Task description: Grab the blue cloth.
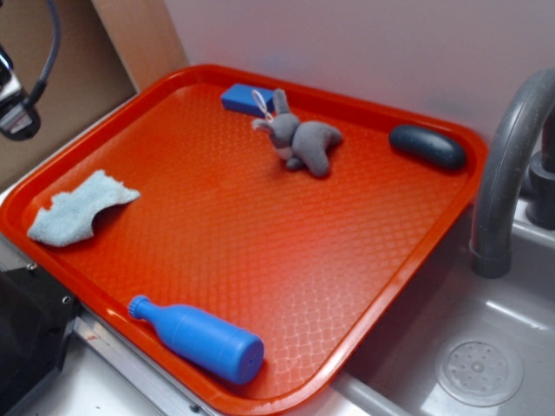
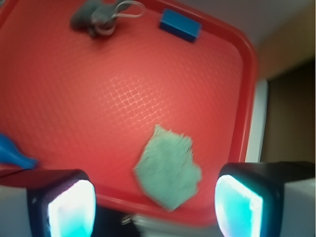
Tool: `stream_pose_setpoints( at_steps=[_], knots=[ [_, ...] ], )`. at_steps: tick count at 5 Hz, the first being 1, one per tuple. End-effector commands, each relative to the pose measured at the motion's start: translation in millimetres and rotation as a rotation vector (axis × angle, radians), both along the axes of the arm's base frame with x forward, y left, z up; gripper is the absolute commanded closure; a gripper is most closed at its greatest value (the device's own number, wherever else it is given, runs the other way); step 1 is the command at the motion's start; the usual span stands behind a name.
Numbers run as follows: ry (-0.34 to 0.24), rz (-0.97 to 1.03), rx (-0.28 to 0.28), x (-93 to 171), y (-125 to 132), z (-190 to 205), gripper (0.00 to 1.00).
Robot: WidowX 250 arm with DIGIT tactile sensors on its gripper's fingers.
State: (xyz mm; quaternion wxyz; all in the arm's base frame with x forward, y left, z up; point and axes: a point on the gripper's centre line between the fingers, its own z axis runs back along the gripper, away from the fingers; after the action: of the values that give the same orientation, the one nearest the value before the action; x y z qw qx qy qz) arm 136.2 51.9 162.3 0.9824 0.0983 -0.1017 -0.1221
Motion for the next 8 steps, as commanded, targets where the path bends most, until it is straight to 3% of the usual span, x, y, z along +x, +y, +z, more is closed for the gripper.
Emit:
stream_pose_setpoints(
  at_steps=[1,2,3,4,5,6,7,8],
  knots=[
    [0.122,0.125,-0.017,-9,45,-63,0.0],
    [0.243,0.078,-0.06,-14,27,-97,0.0],
    [0.345,0.03,-0.019,-22,13,-120,0.0],
    [0.374,0.048,-0.003,-19,17,-128,0.0],
    [0.368,0.127,-0.003,-18,23,-135,0.0],
    [0.326,0.214,0.053,-19,25,-137,0.06],
    [0.339,0.267,0.035,-20,28,-138,1.0],
    [0.334,0.26,0.034,-24,28,-138,1.0]
  ],
)
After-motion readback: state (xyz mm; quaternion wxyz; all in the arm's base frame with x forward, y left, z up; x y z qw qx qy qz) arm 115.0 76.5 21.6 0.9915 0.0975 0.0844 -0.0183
